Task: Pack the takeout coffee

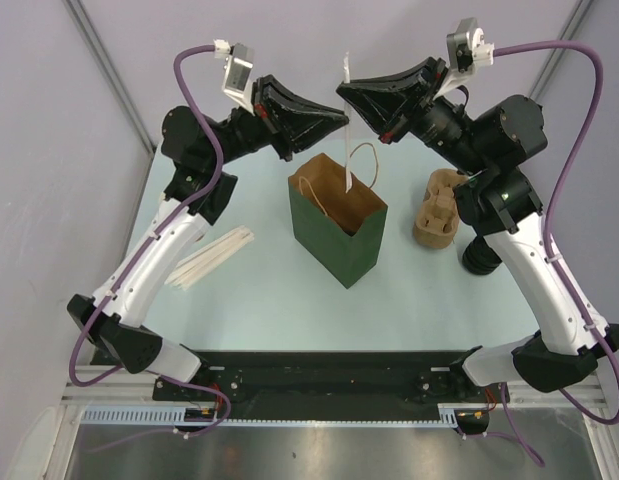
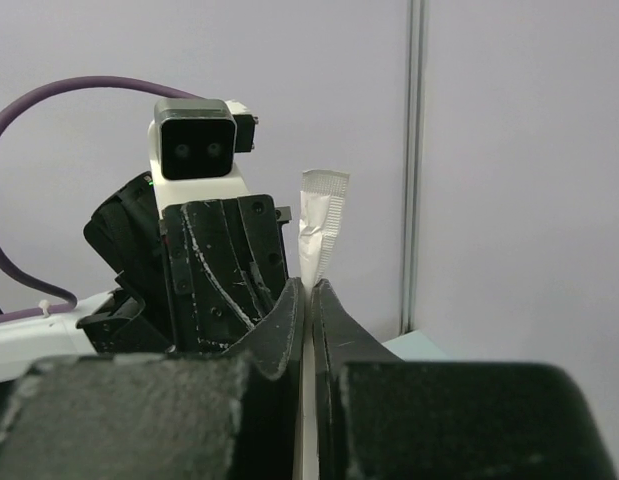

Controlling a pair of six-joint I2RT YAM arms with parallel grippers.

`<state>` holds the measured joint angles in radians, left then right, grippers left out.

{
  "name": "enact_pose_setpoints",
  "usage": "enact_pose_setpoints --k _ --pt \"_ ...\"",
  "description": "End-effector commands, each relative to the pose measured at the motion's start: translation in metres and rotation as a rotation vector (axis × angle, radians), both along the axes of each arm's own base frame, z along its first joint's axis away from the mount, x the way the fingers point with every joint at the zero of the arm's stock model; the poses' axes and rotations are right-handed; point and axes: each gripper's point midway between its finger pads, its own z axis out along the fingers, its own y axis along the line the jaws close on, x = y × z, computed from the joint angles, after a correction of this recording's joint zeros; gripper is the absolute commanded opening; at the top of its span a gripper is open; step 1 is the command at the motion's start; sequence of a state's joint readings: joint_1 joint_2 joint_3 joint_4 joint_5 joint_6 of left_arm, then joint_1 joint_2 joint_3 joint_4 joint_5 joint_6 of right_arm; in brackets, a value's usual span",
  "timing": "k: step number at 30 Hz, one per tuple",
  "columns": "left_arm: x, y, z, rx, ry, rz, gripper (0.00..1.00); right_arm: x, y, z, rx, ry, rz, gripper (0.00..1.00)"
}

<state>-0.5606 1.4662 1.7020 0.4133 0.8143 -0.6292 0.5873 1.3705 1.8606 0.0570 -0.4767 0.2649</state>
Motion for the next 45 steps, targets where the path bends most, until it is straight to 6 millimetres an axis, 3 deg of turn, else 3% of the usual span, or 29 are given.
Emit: enact_pose_setpoints --k 1,2,6,8,11,15,17,18,20,21,26,33,39,45 --pt "-0.012 0.005 0.002 0.008 -0.019 -0.009 0.18 -0.004 -0.011 0.023 0.056 -0.049 -0.038 0.00" --pt "-0.009 0.007 0.000 0.014 -0.017 0.005 0.36 -0.003 -0.010 0.022 0.054 -0.047 -0.038 0.00" --pt "0.018 0.033 -0.013 0.037 0.001 0.119 0.61 0.008 -0.012 0.017 0.048 -0.033 -0.066 0.00" --pt "0.038 0.060 -0.013 0.046 -0.013 0.209 0.89 0.016 -0.011 0.010 0.039 -0.024 -0.087 0.00" --pt "0.054 0.096 -0.008 0.060 -0.062 0.340 1.00 0.031 -0.006 -0.007 0.009 -0.003 -0.112 0.00" --pt "0.059 0.130 -0.010 0.138 -0.152 0.490 1.00 0.049 0.000 -0.024 -0.017 0.027 -0.135 0.00" --pt "0.048 0.140 -0.008 0.177 -0.246 0.551 0.99 0.062 0.006 -0.038 -0.042 0.045 -0.156 0.00" --pt "0.049 0.142 -0.021 0.207 -0.223 0.562 1.00 0.066 0.008 -0.043 -0.048 0.053 -0.163 0.00" --pt "0.035 0.148 -0.022 0.217 -0.260 0.594 1.00 0.080 0.013 -0.063 -0.075 0.079 -0.175 0.00" --pt "0.036 0.148 -0.035 0.233 -0.231 0.592 1.00 0.084 0.014 -0.068 -0.082 0.083 -0.177 0.00" --pt "0.018 0.156 -0.052 0.241 -0.209 0.621 1.00 0.102 0.029 -0.106 -0.132 0.145 -0.162 0.00" --pt "0.015 0.165 -0.082 0.269 -0.132 0.654 0.99 0.125 0.043 -0.182 -0.231 0.259 -0.163 0.00" --pt "0.013 0.166 -0.102 0.280 -0.068 0.646 1.00 0.131 0.047 -0.235 -0.296 0.354 -0.155 0.00" --pt "0.025 0.172 -0.125 0.310 0.056 0.669 1.00 0.132 0.048 -0.268 -0.339 0.428 -0.156 0.03"
